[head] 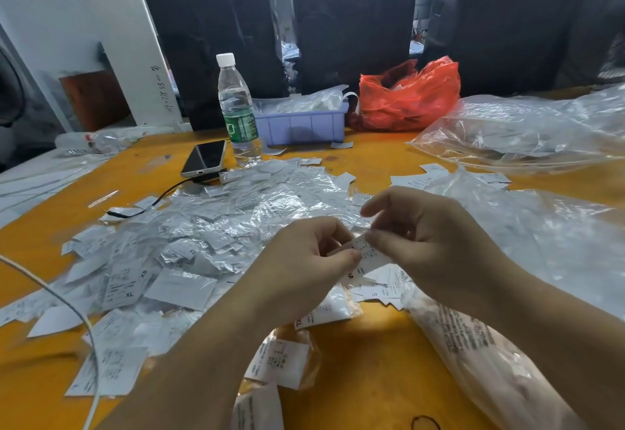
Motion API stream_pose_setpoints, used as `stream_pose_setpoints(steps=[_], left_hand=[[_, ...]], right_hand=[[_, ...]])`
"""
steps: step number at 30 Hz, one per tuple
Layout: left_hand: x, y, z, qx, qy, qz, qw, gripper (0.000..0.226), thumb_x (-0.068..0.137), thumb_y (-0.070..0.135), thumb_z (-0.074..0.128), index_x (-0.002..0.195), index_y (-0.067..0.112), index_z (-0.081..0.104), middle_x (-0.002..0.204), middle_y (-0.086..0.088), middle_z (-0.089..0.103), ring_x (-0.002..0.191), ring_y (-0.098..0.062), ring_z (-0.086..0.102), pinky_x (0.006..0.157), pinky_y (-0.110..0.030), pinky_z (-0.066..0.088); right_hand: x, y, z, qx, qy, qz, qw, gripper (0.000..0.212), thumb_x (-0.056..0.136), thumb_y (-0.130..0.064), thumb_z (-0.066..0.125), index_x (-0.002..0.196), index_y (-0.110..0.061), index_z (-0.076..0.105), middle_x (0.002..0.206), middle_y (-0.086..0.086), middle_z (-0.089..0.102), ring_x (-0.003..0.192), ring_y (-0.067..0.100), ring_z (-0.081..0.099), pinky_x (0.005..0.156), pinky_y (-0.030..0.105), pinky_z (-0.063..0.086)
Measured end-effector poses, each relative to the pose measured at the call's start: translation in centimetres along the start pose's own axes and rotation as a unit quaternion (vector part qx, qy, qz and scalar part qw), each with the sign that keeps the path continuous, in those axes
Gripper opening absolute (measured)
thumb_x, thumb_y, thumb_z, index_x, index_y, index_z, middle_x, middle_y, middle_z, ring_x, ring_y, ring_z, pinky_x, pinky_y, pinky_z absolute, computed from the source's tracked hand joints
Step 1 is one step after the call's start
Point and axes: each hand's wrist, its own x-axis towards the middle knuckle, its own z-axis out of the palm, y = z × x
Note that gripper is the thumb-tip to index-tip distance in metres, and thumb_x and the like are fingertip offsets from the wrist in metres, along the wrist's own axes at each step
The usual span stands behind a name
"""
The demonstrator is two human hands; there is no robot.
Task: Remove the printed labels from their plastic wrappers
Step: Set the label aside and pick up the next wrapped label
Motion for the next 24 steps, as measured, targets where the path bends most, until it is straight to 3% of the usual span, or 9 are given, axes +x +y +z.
stream_pose_setpoints(steps=[3, 5, 8, 12, 15, 18, 21, 24], left_hand=[[0.0, -0.1, 0.2, 0.02, 0.013, -0.006, 1.0, 0.006, 0.089, 0.026, 0.065, 0.084, 0.029, 0.066, 0.075, 0.008, 0.069, 0.066, -0.007, 0.062, 0.061, -0.027, 0.051], [-0.1, -0.1, 0.2, 0.027, 0.023, -0.011, 0.999, 0.008, 0.087, 0.024, 0.065, 0.083, 0.03, 0.063, 0.074, 0.01, 0.069, 0.063, -0.006, 0.061, 0.054, -0.022, 0.048], [-0.1, -0.1, 0.3, 0.037, 0.023, -0.01, 0.999, 0.011, 0.087, 0.023, 0.064, 0.08, 0.03, 0.061, 0.074, 0.008, 0.069, 0.067, -0.012, 0.063, 0.055, -0.025, 0.049], [-0.2, -0.1, 0.4, 0.051, 0.02, -0.009, 0.998, 0.011, 0.089, 0.025, 0.063, 0.08, 0.031, 0.06, 0.074, 0.01, 0.069, 0.065, -0.008, 0.062, 0.06, -0.028, 0.051], [-0.1, -0.1, 0.5, 0.054, 0.017, -0.005, 0.998, 0.011, 0.089, 0.025, 0.064, 0.081, 0.031, 0.06, 0.071, 0.01, 0.067, 0.063, -0.006, 0.059, 0.061, -0.029, 0.051], [-0.1, 0.1, 0.6, 0.055, 0.012, -0.002, 0.998, 0.011, 0.089, 0.025, 0.064, 0.081, 0.031, 0.06, 0.07, 0.011, 0.066, 0.064, -0.008, 0.061, 0.06, -0.03, 0.052], [-0.2, 0.2, 0.7, 0.053, 0.01, -0.001, 0.999, 0.009, 0.089, 0.025, 0.064, 0.081, 0.029, 0.061, 0.068, 0.011, 0.064, 0.062, -0.009, 0.059, 0.062, -0.032, 0.051], [-0.2, 0.3, 0.8, 0.054, 0.008, -0.004, 0.999, 0.009, 0.089, 0.024, 0.064, 0.082, 0.029, 0.06, 0.071, 0.01, 0.066, 0.063, -0.008, 0.059, 0.065, -0.032, 0.052]], right_hand=[[0.3, -0.8, -1.1, -0.117, -0.034, -0.016, 0.992, 0.019, 0.089, -0.011, 0.065, 0.101, -0.026, 0.066, 0.077, -0.014, 0.064, 0.068, 0.008, 0.061, 0.061, 0.027, 0.051], [0.7, -1.4, -2.3, -0.202, -0.094, 0.014, 0.975, 0.023, 0.089, -0.009, 0.058, 0.093, -0.03, 0.065, 0.082, -0.013, 0.062, 0.069, 0.006, 0.058, 0.062, 0.028, 0.05], [1.0, -2.2, -4.4, -0.272, -0.183, 0.098, 0.94, 0.025, 0.084, -0.007, 0.057, 0.078, -0.031, 0.06, 0.079, -0.012, 0.061, 0.066, 0.005, 0.057, 0.058, 0.025, 0.049], [0.6, -2.2, -6.1, -0.346, -0.258, 0.174, 0.885, 0.027, 0.074, -0.006, 0.057, 0.074, -0.032, 0.057, 0.074, -0.011, 0.061, 0.058, 0.002, 0.057, 0.047, 0.018, 0.04], [0.4, -1.9, -6.1, -0.376, -0.274, 0.201, 0.862, 0.023, 0.071, -0.006, 0.06, 0.076, -0.028, 0.054, 0.077, -0.008, 0.06, 0.068, 0.01, 0.058, 0.054, 0.027, 0.045], [0.3, -1.7, -5.5, -0.381, -0.278, 0.202, 0.858, 0.017, 0.069, -0.02, 0.073, 0.073, -0.022, 0.056, 0.075, -0.001, 0.063, 0.066, 0.013, 0.059, 0.056, 0.031, 0.046], [0.3, -1.4, -4.5, -0.384, -0.276, 0.186, 0.861, 0.013, 0.073, -0.028, 0.069, 0.07, -0.017, 0.063, 0.07, 0.002, 0.068, 0.059, 0.011, 0.061, 0.049, 0.025, 0.042], [0.3, -0.9, -4.0, -0.385, -0.272, 0.159, 0.867, 0.008, 0.08, -0.018, 0.06, 0.072, -0.019, 0.06, 0.073, 0.0, 0.066, 0.064, 0.014, 0.062, 0.053, 0.027, 0.046]])
